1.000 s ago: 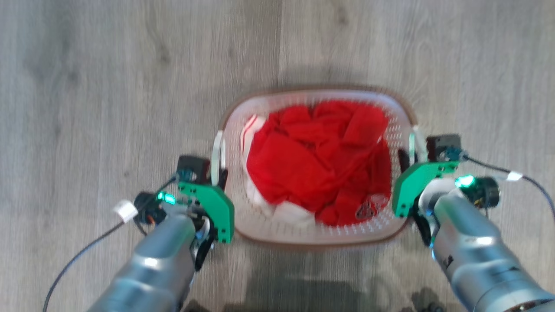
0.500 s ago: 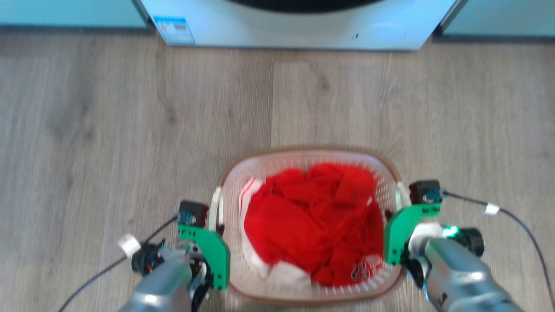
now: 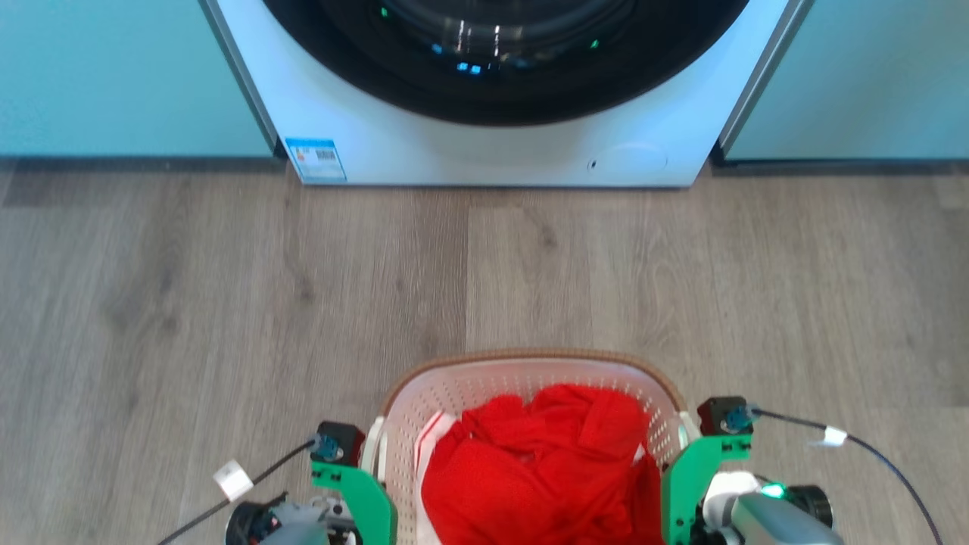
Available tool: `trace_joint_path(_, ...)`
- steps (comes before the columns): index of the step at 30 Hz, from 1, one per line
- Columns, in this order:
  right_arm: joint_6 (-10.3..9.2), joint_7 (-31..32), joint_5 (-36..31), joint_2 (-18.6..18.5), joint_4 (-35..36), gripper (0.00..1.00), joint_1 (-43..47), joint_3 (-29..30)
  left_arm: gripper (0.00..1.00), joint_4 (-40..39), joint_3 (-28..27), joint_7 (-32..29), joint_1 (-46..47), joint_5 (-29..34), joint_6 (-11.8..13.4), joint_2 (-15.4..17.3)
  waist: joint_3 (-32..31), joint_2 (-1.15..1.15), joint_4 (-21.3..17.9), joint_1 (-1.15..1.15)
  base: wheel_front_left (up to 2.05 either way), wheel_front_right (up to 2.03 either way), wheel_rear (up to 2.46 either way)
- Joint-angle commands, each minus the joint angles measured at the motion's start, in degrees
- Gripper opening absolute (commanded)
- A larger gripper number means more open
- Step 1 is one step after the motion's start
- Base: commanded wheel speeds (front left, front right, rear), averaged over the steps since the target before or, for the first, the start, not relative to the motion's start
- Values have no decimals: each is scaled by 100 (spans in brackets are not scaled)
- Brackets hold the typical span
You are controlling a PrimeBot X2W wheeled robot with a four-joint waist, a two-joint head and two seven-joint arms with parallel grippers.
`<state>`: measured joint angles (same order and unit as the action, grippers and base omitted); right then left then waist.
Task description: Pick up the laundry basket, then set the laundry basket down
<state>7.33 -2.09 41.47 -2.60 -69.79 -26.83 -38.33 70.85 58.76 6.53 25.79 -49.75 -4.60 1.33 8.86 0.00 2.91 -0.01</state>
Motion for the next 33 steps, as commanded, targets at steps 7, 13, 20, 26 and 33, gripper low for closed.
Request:
trace_joint_path(7,16,27,250,-28,25,0,190,-444,0,27,39,-66,-3,-77,-27,154,-452,0,-55,1,0,0,0)
trace_joint_path(13,16,14,446,-28,-7,0,251,-653,0,29,112,-83,-55,-144,-26,154,-612,0,-67,1,0,0,0)
trace_joint_path(20,16,-10,640,-28,-67,0,287,-852,0,55,177,-71,-141,-222,-20,154,-728,0,-92,1,0,0,0)
trace_joint_path(26,16,-34,759,-28,-106,0,284,-966,0,70,213,-64,-171,-278,-19,154,-756,0,-109,1,0,0,0)
trace_joint_path(33,16,-84,921,-28,-135,0,250,-1105,0,85,254,-37,-153,-346,-9,154,-751,0,-112,1,0,0,0)
